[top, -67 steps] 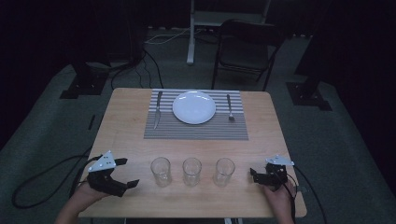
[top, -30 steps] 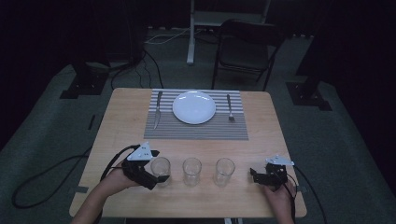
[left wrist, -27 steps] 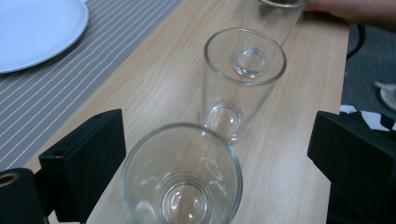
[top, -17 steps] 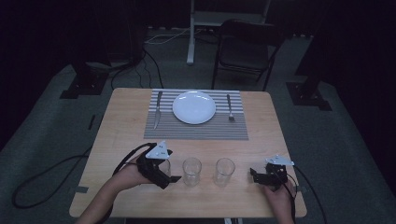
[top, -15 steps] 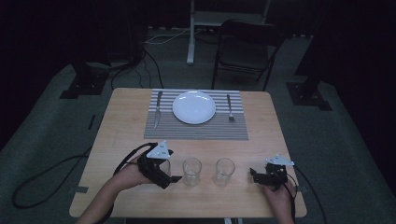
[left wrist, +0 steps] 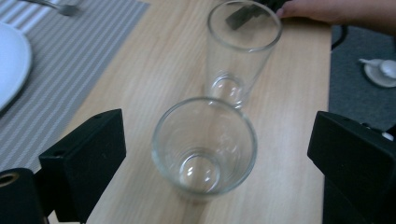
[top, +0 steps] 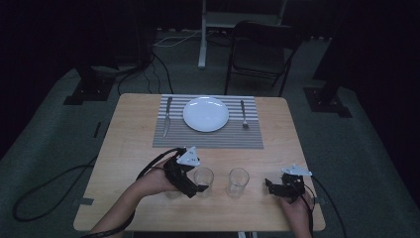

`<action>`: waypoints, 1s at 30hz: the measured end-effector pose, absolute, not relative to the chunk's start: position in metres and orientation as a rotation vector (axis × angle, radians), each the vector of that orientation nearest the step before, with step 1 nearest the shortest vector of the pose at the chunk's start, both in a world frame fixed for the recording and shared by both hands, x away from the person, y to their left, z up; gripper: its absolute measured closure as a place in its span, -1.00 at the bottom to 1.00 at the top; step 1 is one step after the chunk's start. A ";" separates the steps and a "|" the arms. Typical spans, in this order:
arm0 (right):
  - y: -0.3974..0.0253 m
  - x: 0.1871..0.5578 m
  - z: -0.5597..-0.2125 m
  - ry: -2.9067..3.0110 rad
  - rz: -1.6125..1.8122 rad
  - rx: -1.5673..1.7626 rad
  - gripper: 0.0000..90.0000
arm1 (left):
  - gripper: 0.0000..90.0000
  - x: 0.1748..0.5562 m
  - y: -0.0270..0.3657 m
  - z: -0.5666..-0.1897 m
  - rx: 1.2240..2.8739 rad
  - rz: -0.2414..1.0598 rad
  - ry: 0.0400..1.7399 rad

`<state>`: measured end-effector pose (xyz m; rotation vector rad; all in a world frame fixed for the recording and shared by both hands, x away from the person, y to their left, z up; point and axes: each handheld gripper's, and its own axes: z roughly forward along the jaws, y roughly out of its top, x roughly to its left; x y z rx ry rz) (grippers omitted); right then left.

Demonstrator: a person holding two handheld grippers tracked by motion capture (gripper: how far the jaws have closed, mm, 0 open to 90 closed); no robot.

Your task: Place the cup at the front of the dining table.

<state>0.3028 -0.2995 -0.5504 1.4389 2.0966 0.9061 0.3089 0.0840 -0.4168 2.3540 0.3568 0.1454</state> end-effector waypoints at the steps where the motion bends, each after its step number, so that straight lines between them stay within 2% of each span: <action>1: -0.299 0.303 -0.550 2.097 0.906 1.439 -0.72 | -0.89 0.309 0.080 -0.417 2.363 0.146 0.359; 18: -0.300 0.303 -0.550 2.097 0.906 1.438 -0.72 | -0.89 0.314 0.019 -0.419 2.423 0.082 0.289; 30: -0.300 0.303 -0.550 2.097 0.906 1.439 -0.72 | -0.89 0.313 -0.022 -0.430 2.535 0.114 0.271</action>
